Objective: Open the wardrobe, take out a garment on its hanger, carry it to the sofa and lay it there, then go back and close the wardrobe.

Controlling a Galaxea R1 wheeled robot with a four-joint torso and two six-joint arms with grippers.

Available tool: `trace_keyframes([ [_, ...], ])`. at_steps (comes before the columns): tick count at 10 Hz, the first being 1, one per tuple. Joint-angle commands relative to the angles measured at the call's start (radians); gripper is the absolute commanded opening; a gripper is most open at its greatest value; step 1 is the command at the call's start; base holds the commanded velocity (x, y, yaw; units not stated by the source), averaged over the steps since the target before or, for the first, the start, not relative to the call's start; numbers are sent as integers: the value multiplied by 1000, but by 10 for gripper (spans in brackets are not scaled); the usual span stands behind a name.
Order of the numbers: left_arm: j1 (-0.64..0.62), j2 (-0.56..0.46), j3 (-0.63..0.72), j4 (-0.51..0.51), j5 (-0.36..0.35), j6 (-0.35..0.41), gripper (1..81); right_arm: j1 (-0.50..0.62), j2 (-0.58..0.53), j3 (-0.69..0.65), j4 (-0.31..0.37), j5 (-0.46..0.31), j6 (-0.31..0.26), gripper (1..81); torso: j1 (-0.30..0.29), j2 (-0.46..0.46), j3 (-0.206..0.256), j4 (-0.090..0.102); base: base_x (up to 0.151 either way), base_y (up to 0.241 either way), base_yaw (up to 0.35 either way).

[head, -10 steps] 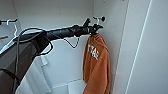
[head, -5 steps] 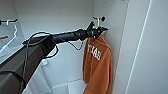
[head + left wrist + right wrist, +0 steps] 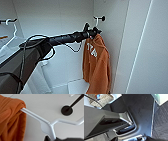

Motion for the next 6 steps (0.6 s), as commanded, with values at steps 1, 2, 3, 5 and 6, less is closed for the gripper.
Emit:
trace_keyframes([
  [1,-222,-24,40,40,-86,34,10,23,29,14,-14,-62,-18,811,0,0,0,0,0,0,0],
  [2,-242,-33,52,40,-86,34,10,25,27,16,-13,-62,-16,811,0,0,0,0,0,0,0],
  [3,-271,-41,64,40,-76,34,10,27,26,19,-14,-62,-15,811,0,0,0,0,0,0,0],
  [5,-334,-66,86,37,-58,34,10,25,26,23,-16,-38,-16,811,0,0,0,0,0,0,0],
  [6,-362,-84,107,39,-27,34,10,25,24,19,-11,-35,-13,811,1,0,0,0,0,0,0],
])
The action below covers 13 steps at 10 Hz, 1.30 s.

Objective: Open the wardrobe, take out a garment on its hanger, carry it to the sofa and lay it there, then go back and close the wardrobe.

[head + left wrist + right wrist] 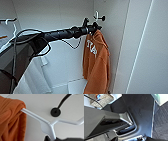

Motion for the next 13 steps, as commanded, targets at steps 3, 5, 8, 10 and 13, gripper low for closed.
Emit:
trace_keyframes([
  [3,-325,-89,71,40,-22,42,10,34,3,23,-9,-50,-9,811,0,0,0,0,0,0,0],
  [5,-327,-138,133,50,18,42,10,40,3,23,-13,-50,-9,811,0,0,0,104,0,0,0],
  [8,-327,-158,157,53,41,45,10,51,3,25,-16,-50,-10,811,0,0,0,186,0,0,0],
  [10,-325,-129,153,67,70,45,10,52,3,25,-17,-48,-10,811,0,0,0,255,0,0,0],
  [13,-316,-84,179,96,148,45,10,55,3,25,-11,-47,-9,811,0,0,0,255,0,0,0],
])
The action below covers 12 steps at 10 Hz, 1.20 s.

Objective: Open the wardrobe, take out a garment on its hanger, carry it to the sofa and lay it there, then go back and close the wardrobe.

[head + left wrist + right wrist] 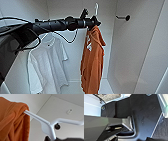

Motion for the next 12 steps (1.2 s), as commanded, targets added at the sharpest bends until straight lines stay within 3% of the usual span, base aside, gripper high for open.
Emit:
trace_keyframes([
  [1,-184,21,28,66,-51,37,10,37,11,13,-6,-46,-3,811,0,0,0,0,0,0,0],
  [4,-134,48,131,66,-73,36,10,37,11,14,-8,-36,-3,811,0,0,0,0,0,0,0],
  [7,-75,31,203,68,-137,37,10,40,11,14,-11,-36,-3,811,0,0,0,0,0,0,0],
  [12,-32,-69,278,74,-300,39,10,46,11,14,-9,-38,-3,811,0,0,0,0,0,0,0],
])
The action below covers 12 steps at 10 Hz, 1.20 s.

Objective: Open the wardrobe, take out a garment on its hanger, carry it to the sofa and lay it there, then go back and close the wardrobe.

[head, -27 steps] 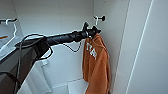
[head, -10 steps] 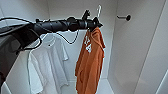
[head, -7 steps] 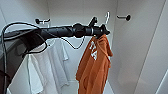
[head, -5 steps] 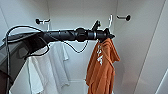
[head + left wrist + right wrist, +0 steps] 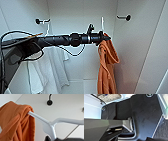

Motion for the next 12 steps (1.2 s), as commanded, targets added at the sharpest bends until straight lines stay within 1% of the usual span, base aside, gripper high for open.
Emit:
trace_keyframes([
  [1,-183,-28,5,45,-142,31,10,41,11,12,-8,-48,-3,811,0,0,0,0,0,0,0],
  [3,-175,-47,15,42,-169,31,10,41,11,14,-8,-48,-3,811,0,0,0,0,0,0,0],
  [5,-175,-61,21,41,-171,30,10,40,11,14,-8,-48,-3,811,0,0,0,0,0,0,0],
  [12,-174,-68,41,39,-169,30,10,40,11,14,-10,-48,-3,811,0,0,0,0,-92,0,0],
])
